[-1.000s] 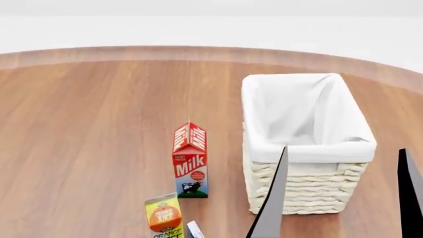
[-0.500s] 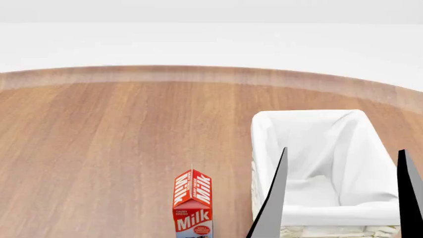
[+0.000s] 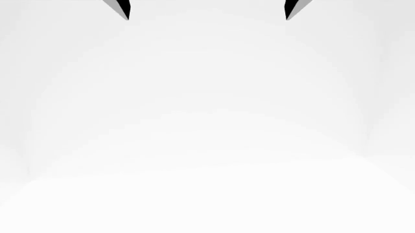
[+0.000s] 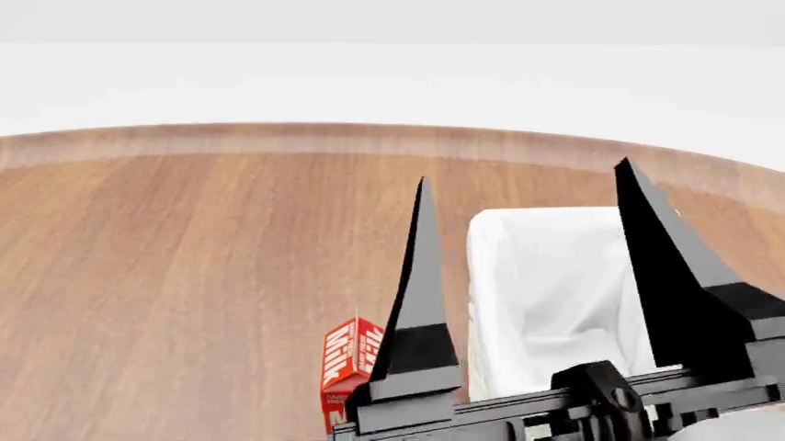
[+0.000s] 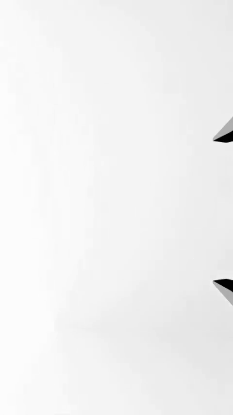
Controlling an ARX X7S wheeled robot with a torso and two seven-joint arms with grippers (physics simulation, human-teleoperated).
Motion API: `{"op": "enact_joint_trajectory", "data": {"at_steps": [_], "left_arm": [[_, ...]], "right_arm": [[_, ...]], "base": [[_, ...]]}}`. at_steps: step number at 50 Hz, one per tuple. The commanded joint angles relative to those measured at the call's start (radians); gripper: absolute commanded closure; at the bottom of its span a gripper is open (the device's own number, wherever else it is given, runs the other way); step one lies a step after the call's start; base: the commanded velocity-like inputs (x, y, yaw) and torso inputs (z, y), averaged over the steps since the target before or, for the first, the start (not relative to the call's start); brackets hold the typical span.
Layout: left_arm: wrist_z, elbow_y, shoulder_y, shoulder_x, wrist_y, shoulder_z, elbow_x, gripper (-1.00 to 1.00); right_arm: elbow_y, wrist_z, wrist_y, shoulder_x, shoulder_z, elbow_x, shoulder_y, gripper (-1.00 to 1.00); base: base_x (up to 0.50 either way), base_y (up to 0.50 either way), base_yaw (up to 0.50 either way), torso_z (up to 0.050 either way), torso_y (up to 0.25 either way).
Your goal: Pick up the alphabet soup and the tomato sauce, and put them in the basket.
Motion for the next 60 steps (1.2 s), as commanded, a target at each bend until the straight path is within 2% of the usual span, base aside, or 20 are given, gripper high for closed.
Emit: {"op": "enact_joint_trajectory", "data": {"at_steps": [1, 4, 7, 8, 9, 12, 15, 22, 24, 26, 47, 60], "left_arm": [[0.005, 0.022, -0.007, -0.009, -0.023, -0.017, -0.019, -1.0], [0.007, 0.036, -0.012, -0.013, -0.04, -0.022, -0.028, -1.0], [0.002, 0.055, -0.015, -0.02, -0.052, -0.027, -0.028, -1.0], [0.001, 0.059, -0.015, -0.019, -0.061, -0.027, -0.026, -1.0], [0.0, 0.061, -0.014, -0.019, -0.059, -0.027, -0.023, -1.0], [0.001, 0.058, -0.01, -0.015, -0.065, -0.026, -0.022, -1.0], [0.003, 0.066, -0.012, -0.01, -0.074, -0.028, -0.024, -1.0], [0.004, 0.067, -0.011, -0.002, -0.083, -0.029, -0.026, -1.0], [0.006, 0.063, -0.011, 0.007, -0.088, -0.029, -0.027, -1.0], [0.006, 0.064, -0.009, 0.015, -0.099, -0.027, -0.025, -1.0], [0.006, 0.04, 0.018, 0.023, -0.081, -0.028, -0.007, -1.0], [0.012, 0.045, 0.02, 0.025, -0.087, -0.037, -0.014, -1.0]], "right_arm": [[0.038, 0.278, 0.072, 0.289, -0.223, 0.719, 0.46, -1.0], [0.053, 0.276, 0.128, 0.306, -0.252, 0.758, 0.466, -1.0], [0.046, 0.256, 0.177, 0.342, -0.3, 0.719, 0.401, -1.0], [0.043, 0.256, 0.165, 0.353, -0.305, 0.715, 0.377, -1.0], [0.033, 0.239, 0.129, 0.368, -0.34, 0.61, 0.264, -1.0], [0.008, 0.234, 0.082, 0.413, -0.386, 0.552, 0.14, -1.0], [0.031, 0.217, 0.062, 0.413, -0.47, 0.414, -0.015, -1.0], [0.116, 0.192, -0.06, 0.427, -0.569, 0.289, -0.231, -1.0], [0.098, 0.202, -0.085, 0.447, -0.579, 0.314, -0.257, -1.0], [0.139, 0.203, -0.122, 0.427, -0.62, 0.256, -0.333, -1.0], [0.126, 0.304, -0.069, 0.376, -0.725, 0.19, -0.457, -1.0], [0.151, 0.301, -0.079, 0.357, -0.764, 0.162, -0.515, -1.0]], "base": [[0.0, 0.0, 0.0, 0.0, 0.0], [0.0, 0.0, 0.0, 0.0, 0.0], [0.0, 0.0, 0.0, 0.0, 0.0], [0.0, 0.0, 0.0, 0.0, 0.0], [0.0, 0.0, 0.0, 0.0, 0.0], [0.0, 0.0, 0.0, 0.0, 0.0], [0.0, 0.0, 0.0, 0.0, 0.0], [0.0, 0.0, 0.0, 0.0, 0.0], [0.0, 0.0, 0.0, 0.0, 0.0], [0.0, 0.0, 0.0, 0.0, 0.0], [0.0, 0.0, 0.0, 0.0, 0.0], [0.0, 0.0, 0.0, 0.0, 0.0]]}}
